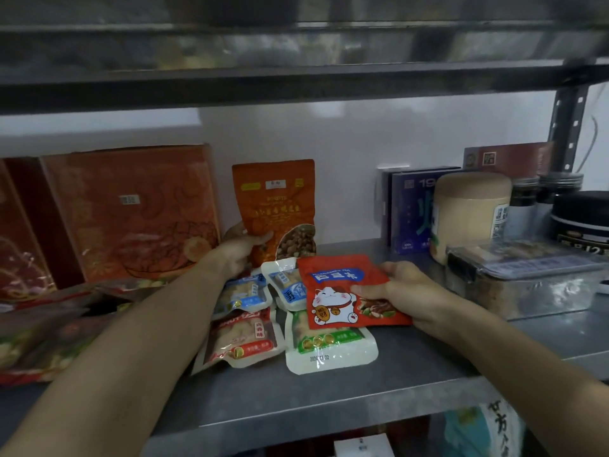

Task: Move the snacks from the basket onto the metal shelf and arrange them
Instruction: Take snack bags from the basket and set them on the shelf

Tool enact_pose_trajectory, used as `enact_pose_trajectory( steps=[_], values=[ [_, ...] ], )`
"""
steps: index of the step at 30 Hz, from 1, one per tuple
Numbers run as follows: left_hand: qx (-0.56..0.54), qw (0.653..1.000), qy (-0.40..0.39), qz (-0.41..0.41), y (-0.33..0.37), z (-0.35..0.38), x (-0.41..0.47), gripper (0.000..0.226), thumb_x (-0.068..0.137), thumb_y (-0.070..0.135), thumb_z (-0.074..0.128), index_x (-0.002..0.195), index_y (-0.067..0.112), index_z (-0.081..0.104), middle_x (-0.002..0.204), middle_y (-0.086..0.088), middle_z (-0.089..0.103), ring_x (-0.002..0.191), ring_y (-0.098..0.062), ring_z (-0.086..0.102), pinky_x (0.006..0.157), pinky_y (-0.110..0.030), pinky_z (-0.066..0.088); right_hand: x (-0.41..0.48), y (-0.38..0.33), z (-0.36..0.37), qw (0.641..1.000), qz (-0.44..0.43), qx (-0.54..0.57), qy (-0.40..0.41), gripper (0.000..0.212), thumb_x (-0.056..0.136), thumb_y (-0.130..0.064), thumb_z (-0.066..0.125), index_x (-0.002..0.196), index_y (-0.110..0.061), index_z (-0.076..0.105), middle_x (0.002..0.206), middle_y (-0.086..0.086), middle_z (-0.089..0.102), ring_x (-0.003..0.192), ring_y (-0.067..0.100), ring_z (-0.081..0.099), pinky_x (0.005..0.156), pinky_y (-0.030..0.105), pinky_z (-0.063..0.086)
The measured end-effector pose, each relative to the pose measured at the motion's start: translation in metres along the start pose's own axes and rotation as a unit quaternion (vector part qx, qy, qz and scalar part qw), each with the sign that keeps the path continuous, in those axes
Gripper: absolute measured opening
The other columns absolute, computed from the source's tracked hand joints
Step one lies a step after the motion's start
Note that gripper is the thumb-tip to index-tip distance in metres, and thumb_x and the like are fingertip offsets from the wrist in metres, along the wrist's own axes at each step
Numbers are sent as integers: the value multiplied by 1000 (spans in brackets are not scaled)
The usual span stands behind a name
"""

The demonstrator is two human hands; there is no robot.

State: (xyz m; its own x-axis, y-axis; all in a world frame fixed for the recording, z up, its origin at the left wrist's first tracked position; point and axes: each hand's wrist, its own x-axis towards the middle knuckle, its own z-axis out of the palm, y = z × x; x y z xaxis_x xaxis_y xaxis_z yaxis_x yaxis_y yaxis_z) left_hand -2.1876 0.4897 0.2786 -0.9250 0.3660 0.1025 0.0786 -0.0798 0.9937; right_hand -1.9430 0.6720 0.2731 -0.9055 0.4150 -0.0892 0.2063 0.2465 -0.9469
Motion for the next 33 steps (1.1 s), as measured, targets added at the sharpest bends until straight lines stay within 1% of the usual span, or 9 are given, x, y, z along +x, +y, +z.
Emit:
enact_pose_trajectory(
  steps=[3, 11, 15, 20, 23, 25, 29, 31, 33],
  values=[
    [31, 999, 10, -15, 1, -1, -1, 49, 78, 15, 80, 122, 22, 59, 107, 1, 69, 96, -17, 66, 85, -40, 55, -6, -3, -4, 999, 9, -30, -16, 90, 72, -28, 84, 147, -12, 36, 103, -1, 65, 92, 17, 68, 81, 33, 58],
    [84, 995, -4, -48, 5, -1, -18, 44, 82, 15, 77, 122, 19, 58, 101, 4, 68, 86, -8, 64, 67, -24, 50, -16, -5, -19, 989, -14, -142, -45, 78, 75, -35, 82, 142, -19, 47, 120, -1, 56, 105, 15, 61, 90, 28, 50],
    [104, 993, 8, -47, 4, -4, -23, 59, 77, 18, 81, 131, 15, 56, 115, -2, 69, 99, -15, 66, 80, -30, 55, -19, -2, -21, 987, -25, -155, -37, 66, 78, -37, 80, 136, -22, 53, 133, 3, 55, 109, 17, 58, 94, 28, 47],
    [139, 989, 20, -51, 10, 0, -33, 56, 80, 21, 79, 129, 19, 52, 125, -2, 62, 108, -18, 60, 94, -35, 50, -22, 1, -17, 985, -52, -165, -25, 59, 83, -40, 75, 136, -24, 55, 139, 2, 52, 100, 11, 55, 80, 22, 45],
    [182, 981, 31, -53, 15, 3, -40, 62, 84, 23, 76, 137, 12, 45, 129, 0, 56, 108, -20, 55, 94, -35, 49, -25, 4, -15, 984, -72, -160, -17, 61, 85, -43, 72, 139, -26, 51, 141, 1, 50, 104, 11, 54, 84, 24, 43],
    [232, 970, 39, -55, 18, 4, -46, 59, 86, 25, 73, 136, 9, 46, 125, -4, 57, 105, -21, 55, 96, -38, 50, -26, 5, -15, 982, -95, -163, 8, 65, 86, -45, 70, 144, -24, 46, 145, 1, 48, 120, 16, 53, 96, 28, 44],
    [321, 944, 52, -48, 27, 3, -67, 73, 87, 34, 71, 145, 6, 37, 142, -11, 48, 124, -27, 49, 101, -34, 44, -29, -4, -9, 950, -188, -243, 59, 75, 87, -47, 68, 150, -24, 35, 153, 0, 41, 137, 21, 42, 105, 34, 41],
    [385, 920, 66, -37, 33, 1, -81, 77, 90, 36, 66, 151, 6, 29, 152, -11, 38, 136, -27, 41, 95, -24, 39, -30, -13, -2, 929, -237, -280, 53, 78, 86, -49, 68, 152, -25, 32, 155, 0, 38, 141, 21, 38, 110, 35, 37],
    [429, 901, 70, -12, 39, -4, -97, 69, 92, 31, 65, 149, 6, 35, 148, -11, 44, 133, -26, 45, 90, -19, 39, -31, -24, 7, 902, -281, -326, 37, 81, 85, -53, 67, 152, -26, 29, 156, -1, 36, 142, 20, 35, 112, 36, 33]
  ],
)
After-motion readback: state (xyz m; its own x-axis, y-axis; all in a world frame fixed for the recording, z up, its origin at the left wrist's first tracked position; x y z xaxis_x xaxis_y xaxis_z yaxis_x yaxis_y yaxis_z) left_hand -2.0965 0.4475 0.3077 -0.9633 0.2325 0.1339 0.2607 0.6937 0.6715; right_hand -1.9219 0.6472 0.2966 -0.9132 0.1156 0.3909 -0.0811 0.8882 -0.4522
